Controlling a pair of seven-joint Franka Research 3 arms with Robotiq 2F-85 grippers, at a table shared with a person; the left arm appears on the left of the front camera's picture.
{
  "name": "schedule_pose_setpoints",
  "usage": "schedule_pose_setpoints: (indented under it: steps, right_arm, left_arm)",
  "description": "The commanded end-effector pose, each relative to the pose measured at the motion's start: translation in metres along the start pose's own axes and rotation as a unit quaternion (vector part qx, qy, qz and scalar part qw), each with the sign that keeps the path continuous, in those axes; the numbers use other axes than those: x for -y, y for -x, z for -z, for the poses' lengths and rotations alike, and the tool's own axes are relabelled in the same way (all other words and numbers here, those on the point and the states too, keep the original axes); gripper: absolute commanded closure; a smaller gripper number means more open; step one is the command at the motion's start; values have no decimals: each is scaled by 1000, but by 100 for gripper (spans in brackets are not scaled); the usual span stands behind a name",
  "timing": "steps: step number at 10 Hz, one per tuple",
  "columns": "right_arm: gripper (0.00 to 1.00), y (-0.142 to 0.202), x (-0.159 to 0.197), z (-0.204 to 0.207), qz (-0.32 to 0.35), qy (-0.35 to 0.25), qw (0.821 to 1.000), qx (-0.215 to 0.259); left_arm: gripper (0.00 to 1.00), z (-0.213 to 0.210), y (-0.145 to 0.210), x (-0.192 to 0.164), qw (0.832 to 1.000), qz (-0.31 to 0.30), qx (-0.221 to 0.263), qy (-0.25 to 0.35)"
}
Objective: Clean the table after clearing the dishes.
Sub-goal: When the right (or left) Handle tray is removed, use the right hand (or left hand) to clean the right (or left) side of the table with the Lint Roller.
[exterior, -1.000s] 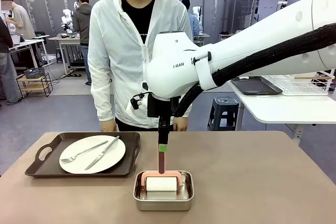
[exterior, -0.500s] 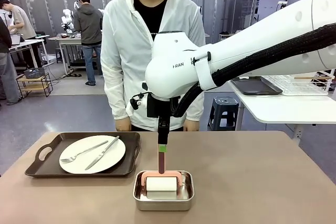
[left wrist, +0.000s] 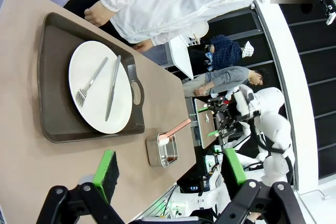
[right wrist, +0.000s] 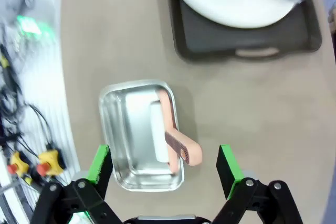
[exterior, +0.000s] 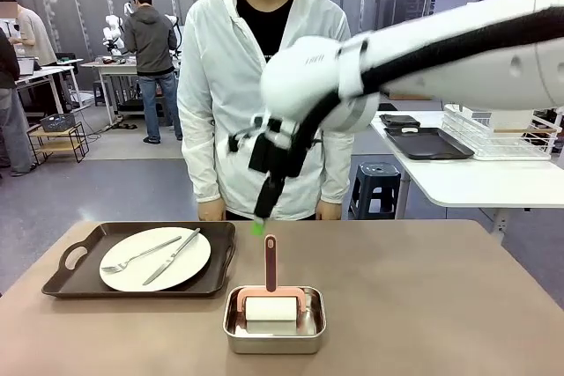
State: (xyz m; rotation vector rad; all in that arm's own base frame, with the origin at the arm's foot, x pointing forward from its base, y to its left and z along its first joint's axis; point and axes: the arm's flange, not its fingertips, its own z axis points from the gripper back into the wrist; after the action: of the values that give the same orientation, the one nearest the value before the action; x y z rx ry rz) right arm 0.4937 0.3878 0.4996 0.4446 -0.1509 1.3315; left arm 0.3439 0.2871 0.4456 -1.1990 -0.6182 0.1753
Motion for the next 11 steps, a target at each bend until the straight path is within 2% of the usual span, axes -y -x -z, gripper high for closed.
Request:
schedule_pose_setpoints:
  steps: [1,2,3,5,6,7,8,9,11]
  right_arm:
    - [0,34,11,-40,82,-44,988,123]
    - [0,54,18,-48,129,-78,976,156]
    - [0,81,25,-55,181,-123,953,211]
    - [0,158,35,-78,286,-213,885,300]
    - [0,185,38,-86,306,-240,861,328]
    - [0,230,44,-98,342,-259,830,356]
    - [0,266,48,-112,353,-292,812,362]
    - [0,304,52,-126,377,-297,802,357]
    - [0,394,62,-149,434,-302,759,379]
  left_arm:
    - [0,-2,0,2,1000,2,3,6]
    - [0,-2,0,2,1000,2,3,6]
    - [0,-2,0,2,1000,2,3,6]
    - [0,-2,0,2,1000,2,3,6]
    - [0,-2,0,2,1000,2,3,6]
    - [0,-2,0,2,1000,2,3,6]
    - [0,-2,0,2,1000,2,3,6]
    - [0,-2,0,2,1000,2,3,6]
    - [0,-2,0,2,1000,2,3,6]
